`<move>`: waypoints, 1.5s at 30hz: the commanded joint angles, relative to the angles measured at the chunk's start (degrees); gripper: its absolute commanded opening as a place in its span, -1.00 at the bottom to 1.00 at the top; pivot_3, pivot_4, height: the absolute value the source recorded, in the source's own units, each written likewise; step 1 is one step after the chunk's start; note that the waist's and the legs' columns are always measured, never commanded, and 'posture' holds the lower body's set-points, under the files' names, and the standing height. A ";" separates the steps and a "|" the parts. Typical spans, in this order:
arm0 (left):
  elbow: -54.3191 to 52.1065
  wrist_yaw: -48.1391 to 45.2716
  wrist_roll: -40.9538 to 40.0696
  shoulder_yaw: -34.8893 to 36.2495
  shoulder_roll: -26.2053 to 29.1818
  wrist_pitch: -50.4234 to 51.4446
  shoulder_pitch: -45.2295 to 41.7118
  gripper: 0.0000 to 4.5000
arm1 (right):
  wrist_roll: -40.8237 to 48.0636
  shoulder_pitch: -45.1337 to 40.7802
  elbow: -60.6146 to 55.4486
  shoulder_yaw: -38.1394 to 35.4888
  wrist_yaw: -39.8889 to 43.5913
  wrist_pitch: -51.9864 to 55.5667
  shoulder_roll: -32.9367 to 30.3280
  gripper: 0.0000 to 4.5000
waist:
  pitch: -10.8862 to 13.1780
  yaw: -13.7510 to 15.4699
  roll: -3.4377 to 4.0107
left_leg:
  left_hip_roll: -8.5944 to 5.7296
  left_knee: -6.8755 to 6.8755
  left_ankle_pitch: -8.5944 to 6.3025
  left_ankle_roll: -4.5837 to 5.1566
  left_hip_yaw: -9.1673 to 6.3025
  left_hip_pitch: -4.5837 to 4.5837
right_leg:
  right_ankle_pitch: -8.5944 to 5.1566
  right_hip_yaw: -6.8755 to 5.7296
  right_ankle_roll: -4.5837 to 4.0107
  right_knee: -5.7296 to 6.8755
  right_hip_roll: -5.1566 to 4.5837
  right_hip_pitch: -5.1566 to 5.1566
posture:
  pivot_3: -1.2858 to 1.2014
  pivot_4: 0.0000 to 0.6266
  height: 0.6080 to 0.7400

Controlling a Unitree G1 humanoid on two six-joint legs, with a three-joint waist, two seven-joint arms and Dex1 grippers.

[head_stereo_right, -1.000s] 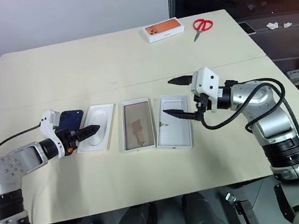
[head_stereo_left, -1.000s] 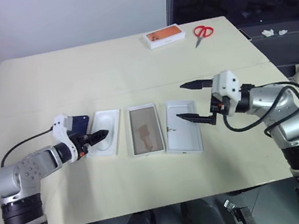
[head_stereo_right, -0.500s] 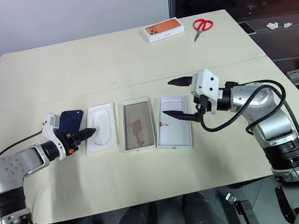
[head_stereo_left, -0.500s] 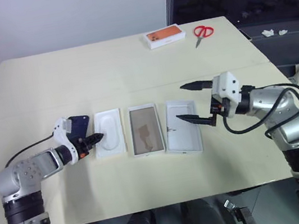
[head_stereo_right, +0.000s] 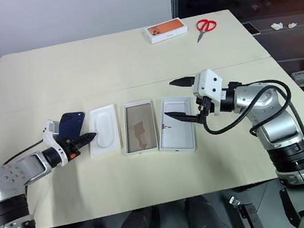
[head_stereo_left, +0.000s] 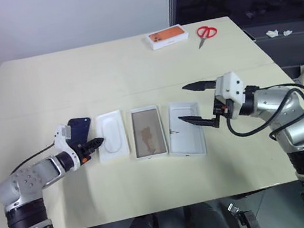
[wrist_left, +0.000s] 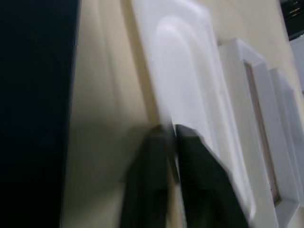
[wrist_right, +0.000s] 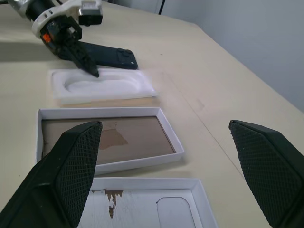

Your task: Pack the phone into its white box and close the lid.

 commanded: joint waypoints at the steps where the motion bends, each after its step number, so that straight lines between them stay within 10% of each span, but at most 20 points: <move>1: 0.44 -0.50 -1.59 1.37 0.37 1.91 0.71 -0.99 | 0.58 -0.91 -2.37 -1.35 -0.33 0.20 -0.87 1.00 | 0.00 -0.04 0.00 | 0.00 0.00 0.00 0.00 0.00 0.00 | 0.00 0.00 0.00 0.00 0.00 0.00 | 0.03 -0.52 1.00; 12: -0.49 1.59 -11.42 10.95 0.93 13.96 -3.90 -0.99 | 3.54 3.48 -2.93 -1.95 6.56 1.24 -5.75 1.00 | 0.07 0.25 -0.12 | 0.00 0.02 0.00 0.01 -0.02 -0.03 | 0.00 -0.02 0.00 -0.02 0.00 0.00 | 0.03 -0.52 1.00; 40: -14.83 19.34 -6.84 2.58 -18.38 13.50 -7.71 -0.99 | 1.76 4.24 -1.40 -0.92 6.36 -1.95 -5.03 1.00 | 0.09 0.27 -0.19 | -0.01 0.03 0.13 -0.23 0.00 -0.04 | 0.00 0.00 0.01 -0.01 0.01 0.01 | 0.03 -0.52 1.00; 45: -16.35 19.91 -7.13 2.19 -18.81 14.15 -7.53 -0.16 | 1.43 4.05 -1.02 -0.84 6.17 -2.25 -4.84 1.00 | 0.09 0.39 -0.19 | -0.01 0.04 0.12 -0.23 0.01 -0.04 | 0.00 0.00 0.01 -0.02 0.01 0.01 | 0.03 -0.52 1.00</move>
